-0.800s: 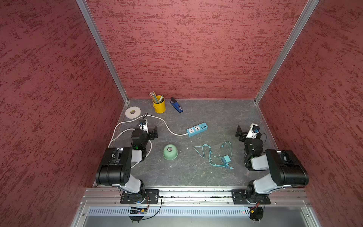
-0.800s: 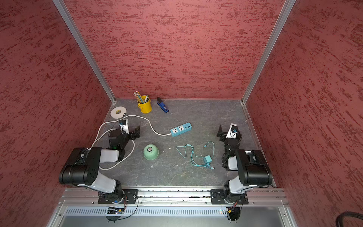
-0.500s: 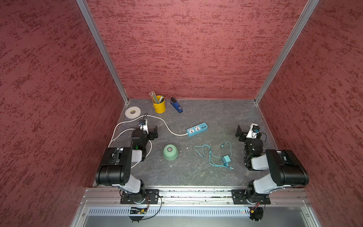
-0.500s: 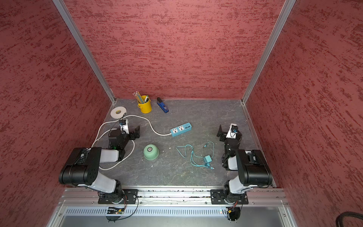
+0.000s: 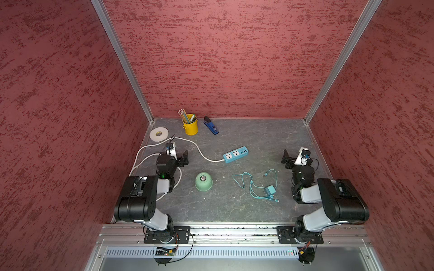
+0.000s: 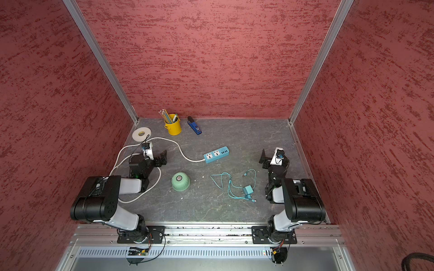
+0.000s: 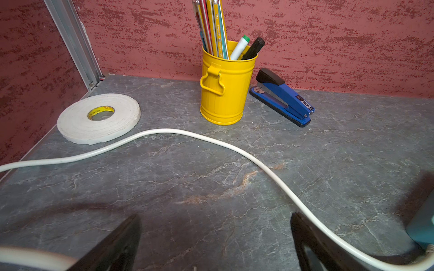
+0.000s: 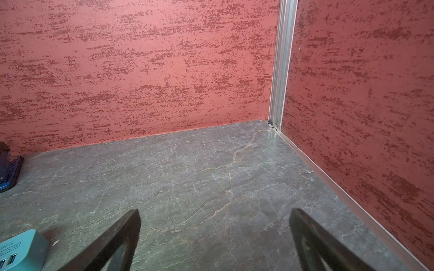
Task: Charge the cordless meat grinders
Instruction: Pick up the plug from the center of the board.
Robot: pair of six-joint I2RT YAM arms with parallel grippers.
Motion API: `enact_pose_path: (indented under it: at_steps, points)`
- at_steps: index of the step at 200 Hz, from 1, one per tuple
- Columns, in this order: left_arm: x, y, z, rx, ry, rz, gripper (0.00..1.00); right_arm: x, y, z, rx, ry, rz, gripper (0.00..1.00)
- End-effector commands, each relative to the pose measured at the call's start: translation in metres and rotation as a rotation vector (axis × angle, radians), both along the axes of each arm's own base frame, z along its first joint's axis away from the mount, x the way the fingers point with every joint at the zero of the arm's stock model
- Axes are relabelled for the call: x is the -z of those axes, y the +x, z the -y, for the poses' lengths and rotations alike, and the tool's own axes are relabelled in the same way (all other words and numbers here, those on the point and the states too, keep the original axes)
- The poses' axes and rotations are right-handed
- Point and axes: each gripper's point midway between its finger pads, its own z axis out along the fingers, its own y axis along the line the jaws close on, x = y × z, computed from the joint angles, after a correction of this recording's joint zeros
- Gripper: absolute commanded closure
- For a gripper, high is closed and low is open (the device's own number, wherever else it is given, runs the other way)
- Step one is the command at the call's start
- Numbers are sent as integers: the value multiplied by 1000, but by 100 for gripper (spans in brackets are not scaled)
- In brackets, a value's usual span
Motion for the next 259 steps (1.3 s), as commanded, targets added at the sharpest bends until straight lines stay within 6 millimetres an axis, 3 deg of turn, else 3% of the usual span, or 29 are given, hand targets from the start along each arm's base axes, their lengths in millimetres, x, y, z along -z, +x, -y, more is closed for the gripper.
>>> enact_pose_path:
  at_steps: [1,16,21,34,50,69,89,112,132,163,182,228,259]
  points:
    - [-9,3,-1,5,-11,30,0,-11,1,-2,-6,-7,38,0]
    - [-19,-1,1,11,-1,56,0,-20,-2,-6,-25,-17,45,0]
    - [-24,-3,1,8,-1,59,0,-34,-4,-7,-26,-21,71,0]
    - [-42,-7,2,9,5,59,0,-46,-4,-6,-18,-7,54,0]
    - [-69,-12,9,28,27,91,0,-58,-4,4,42,116,36,0]
    - [-105,-18,28,90,41,153,0,-58,-4,4,60,280,-26,0]
    - [-130,-24,72,244,88,159,0,-63,-4,-2,37,342,-91,0]
    - [-142,-38,144,467,179,160,0,-86,-7,1,62,331,-134,0]
    - [-135,-59,207,644,247,143,0,-110,-11,7,80,344,-123,0]
    - [-110,-108,299,891,285,98,0,-118,-16,32,114,488,-118,0]
    - [-92,-143,345,1006,330,75,0,-129,-19,42,123,538,-97,0]
    - [-52,-210,417,1212,341,-3,0,-181,-42,51,161,504,33,0]
    - [-27,-229,455,1273,358,-65,0,-208,-57,50,157,481,104,0]
